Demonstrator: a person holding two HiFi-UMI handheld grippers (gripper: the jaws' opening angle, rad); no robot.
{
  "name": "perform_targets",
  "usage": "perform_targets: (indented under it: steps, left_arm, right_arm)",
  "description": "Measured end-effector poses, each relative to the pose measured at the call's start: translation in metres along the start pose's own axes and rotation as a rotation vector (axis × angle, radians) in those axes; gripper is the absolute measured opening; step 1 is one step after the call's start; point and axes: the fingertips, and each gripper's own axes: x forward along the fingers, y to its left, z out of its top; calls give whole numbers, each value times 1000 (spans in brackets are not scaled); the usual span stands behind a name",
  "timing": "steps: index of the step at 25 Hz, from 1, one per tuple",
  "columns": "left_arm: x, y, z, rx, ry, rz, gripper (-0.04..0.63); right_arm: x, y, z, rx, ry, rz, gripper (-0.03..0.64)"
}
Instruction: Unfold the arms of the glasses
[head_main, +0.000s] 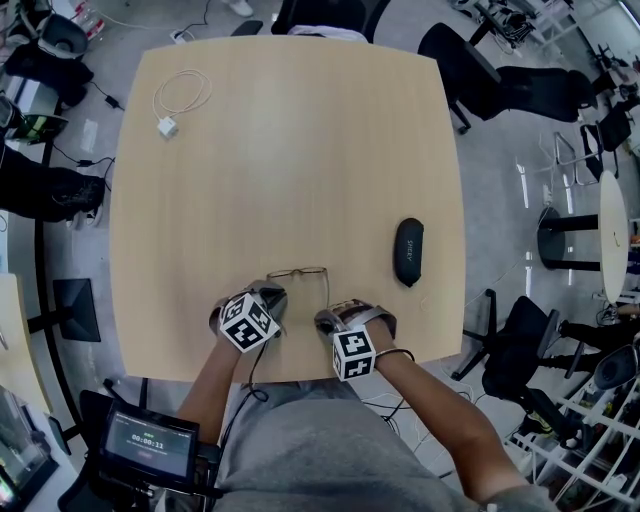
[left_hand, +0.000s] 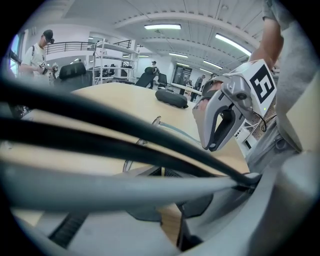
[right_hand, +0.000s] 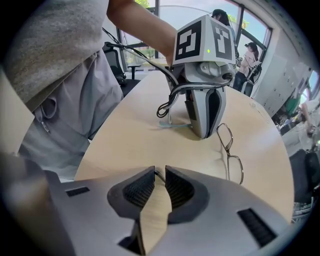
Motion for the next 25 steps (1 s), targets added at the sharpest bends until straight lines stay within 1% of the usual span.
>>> perform_targets:
  steps: [7,13,20,22,25]
  left_arm:
    - [-8,-9,-6,33,24,-58,23]
    - [-13,-8,-16,34,41,-90,23]
    - [-18,-15,-27,37,84,-80,23]
    - [-18,-14,-28,30,73,-77,23]
    - [-27,-25,-15,-10,17,-62,23]
  right_arm:
    - [-4,5,-11,15,17,4,72]
    - [-2,0,-21,30,28,5,87]
    - [-4,1,-37,76,44,4,92]
    - [-3,-5,-39,112,39,-5,92]
    - [-16,-4,-34,175,-4,-41,92]
